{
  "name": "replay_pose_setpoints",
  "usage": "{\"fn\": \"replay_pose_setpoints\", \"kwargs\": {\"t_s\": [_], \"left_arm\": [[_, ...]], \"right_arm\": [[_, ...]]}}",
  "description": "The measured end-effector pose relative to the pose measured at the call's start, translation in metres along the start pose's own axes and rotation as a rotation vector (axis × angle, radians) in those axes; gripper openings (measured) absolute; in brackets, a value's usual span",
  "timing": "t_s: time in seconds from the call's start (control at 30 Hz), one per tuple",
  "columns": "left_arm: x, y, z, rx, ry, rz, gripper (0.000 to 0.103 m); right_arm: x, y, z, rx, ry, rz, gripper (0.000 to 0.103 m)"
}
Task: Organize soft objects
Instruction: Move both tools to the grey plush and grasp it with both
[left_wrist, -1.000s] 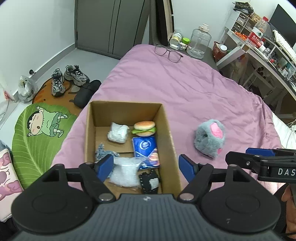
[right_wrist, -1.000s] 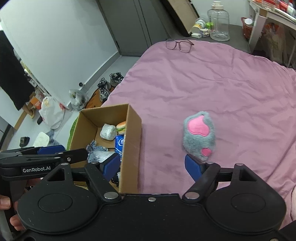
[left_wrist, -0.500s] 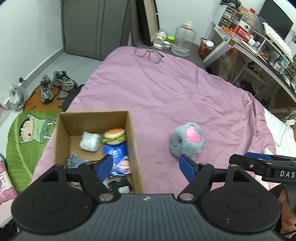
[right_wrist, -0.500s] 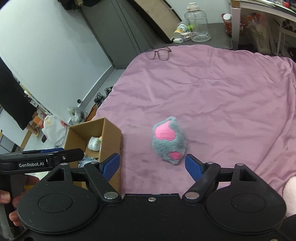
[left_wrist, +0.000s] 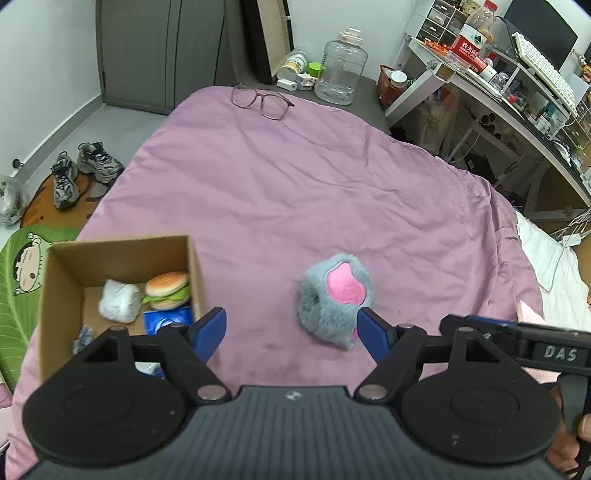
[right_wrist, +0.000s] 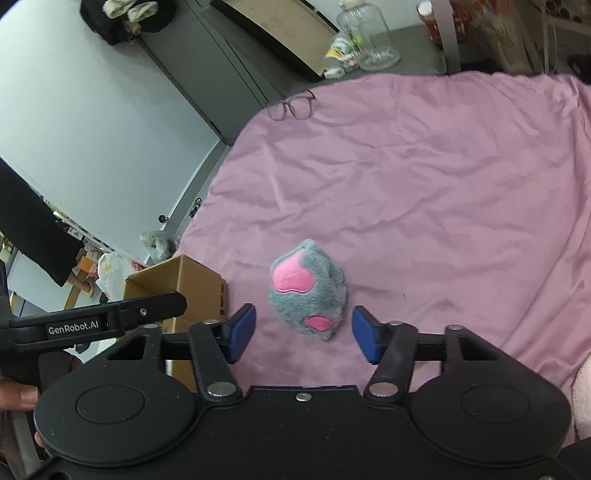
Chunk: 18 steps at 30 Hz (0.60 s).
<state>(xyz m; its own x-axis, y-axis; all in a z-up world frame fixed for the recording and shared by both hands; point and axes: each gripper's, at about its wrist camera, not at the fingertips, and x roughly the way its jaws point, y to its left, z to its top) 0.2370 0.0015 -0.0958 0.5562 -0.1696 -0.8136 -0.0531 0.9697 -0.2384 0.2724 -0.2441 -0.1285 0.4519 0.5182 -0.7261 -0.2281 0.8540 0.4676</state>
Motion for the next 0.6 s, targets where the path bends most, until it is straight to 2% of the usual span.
{"fn": "replay_pose_setpoints", "kwargs": {"t_s": [0.43,0.6], "left_arm": [[0.061,-0.007,0.015,-0.045,0.075,-0.058,0.057],[0.088,-0.006,0.021,-0.062,0.119,-0.085,0.047]], "right_arm": [[0.048,-0.024,0.018,0.03,0.093,0.067,0.039],[0.066,-0.023,0.026,-0.01,0.129,0.083,0.038]]}}
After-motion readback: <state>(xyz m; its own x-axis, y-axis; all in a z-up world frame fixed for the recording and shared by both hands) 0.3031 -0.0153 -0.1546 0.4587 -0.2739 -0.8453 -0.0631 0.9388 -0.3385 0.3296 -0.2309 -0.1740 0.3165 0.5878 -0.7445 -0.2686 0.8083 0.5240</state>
